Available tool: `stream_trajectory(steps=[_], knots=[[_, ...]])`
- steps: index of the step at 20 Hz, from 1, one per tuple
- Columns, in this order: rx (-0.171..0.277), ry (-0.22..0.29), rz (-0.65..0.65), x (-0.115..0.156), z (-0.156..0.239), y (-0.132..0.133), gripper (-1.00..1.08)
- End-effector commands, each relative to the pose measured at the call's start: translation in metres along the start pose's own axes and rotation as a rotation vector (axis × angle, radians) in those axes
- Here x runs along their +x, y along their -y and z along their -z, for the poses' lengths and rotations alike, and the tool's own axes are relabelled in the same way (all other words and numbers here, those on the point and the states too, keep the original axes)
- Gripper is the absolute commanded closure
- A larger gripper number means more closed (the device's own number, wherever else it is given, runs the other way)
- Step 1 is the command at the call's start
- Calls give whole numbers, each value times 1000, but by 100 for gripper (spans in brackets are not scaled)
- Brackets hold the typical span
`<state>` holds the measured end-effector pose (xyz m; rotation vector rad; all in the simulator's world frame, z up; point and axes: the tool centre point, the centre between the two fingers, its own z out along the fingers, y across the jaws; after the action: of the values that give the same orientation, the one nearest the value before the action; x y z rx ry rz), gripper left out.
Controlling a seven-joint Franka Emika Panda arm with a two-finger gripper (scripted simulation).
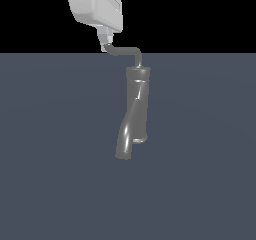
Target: Turn on the faucet by rotating a designated handle.
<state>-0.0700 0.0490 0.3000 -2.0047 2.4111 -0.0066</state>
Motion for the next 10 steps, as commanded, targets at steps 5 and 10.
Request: stream_trajectory(steps=[5,10], knots=[[-6,-2,-7,18,0,-19,108],[-3,-2,0,18,0,-24,108]])
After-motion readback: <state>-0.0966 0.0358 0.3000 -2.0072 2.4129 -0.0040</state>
